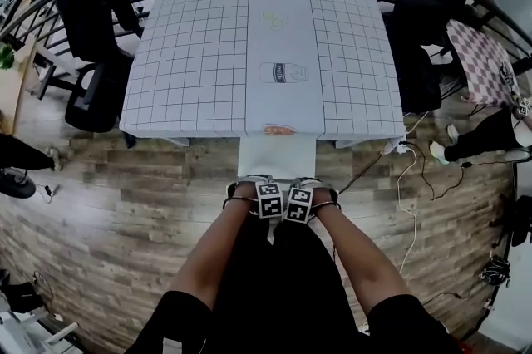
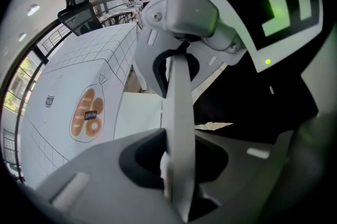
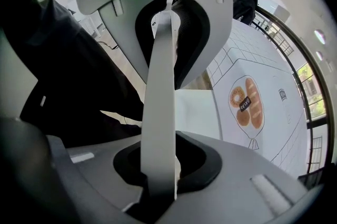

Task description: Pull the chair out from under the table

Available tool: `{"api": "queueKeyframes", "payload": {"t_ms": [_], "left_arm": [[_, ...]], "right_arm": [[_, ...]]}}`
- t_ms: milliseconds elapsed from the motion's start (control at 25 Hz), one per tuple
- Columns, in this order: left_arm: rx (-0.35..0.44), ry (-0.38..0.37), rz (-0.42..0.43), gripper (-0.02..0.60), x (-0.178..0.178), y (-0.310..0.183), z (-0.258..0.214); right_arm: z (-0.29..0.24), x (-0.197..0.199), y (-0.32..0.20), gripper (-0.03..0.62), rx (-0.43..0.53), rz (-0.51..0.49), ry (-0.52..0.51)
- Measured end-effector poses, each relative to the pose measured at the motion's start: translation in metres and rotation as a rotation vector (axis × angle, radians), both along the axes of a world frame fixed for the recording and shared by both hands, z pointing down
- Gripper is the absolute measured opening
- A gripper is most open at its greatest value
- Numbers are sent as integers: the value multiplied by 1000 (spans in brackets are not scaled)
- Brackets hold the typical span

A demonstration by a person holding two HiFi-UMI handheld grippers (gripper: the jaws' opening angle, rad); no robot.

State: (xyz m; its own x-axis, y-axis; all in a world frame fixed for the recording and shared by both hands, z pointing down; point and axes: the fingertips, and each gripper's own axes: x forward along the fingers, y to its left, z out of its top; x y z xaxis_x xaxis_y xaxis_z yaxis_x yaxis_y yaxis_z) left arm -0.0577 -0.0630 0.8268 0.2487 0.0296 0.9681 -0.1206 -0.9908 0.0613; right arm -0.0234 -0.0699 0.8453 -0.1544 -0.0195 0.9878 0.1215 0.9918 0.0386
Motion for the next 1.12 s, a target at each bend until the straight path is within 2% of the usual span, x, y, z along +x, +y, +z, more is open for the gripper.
{"api": "queueKeyframes", "payload": {"t_ms": [160, 360, 520, 640, 800, 1120], "left_arm": [[-2, -19, -25, 83, 3, 13, 1], [6, -5, -58, 84, 3, 17, -2], [-7, -19, -33, 83, 5, 27, -4], [16, -6, -60, 82, 10, 34, -2], [58, 11, -69, 80, 11, 42, -3], [28, 18, 2, 83, 4, 55, 2]], "right_arm": [[3, 4, 12, 71, -7, -19, 2], [1, 4, 15, 71, -4, -32, 4], [-1, 6, 23, 71, -4, -61, 8], [1, 11, 28, 71, 3, -85, 14], [1, 13, 38, 72, -22, -68, 22], [4, 6, 54, 72, -19, 23, 16]]}}
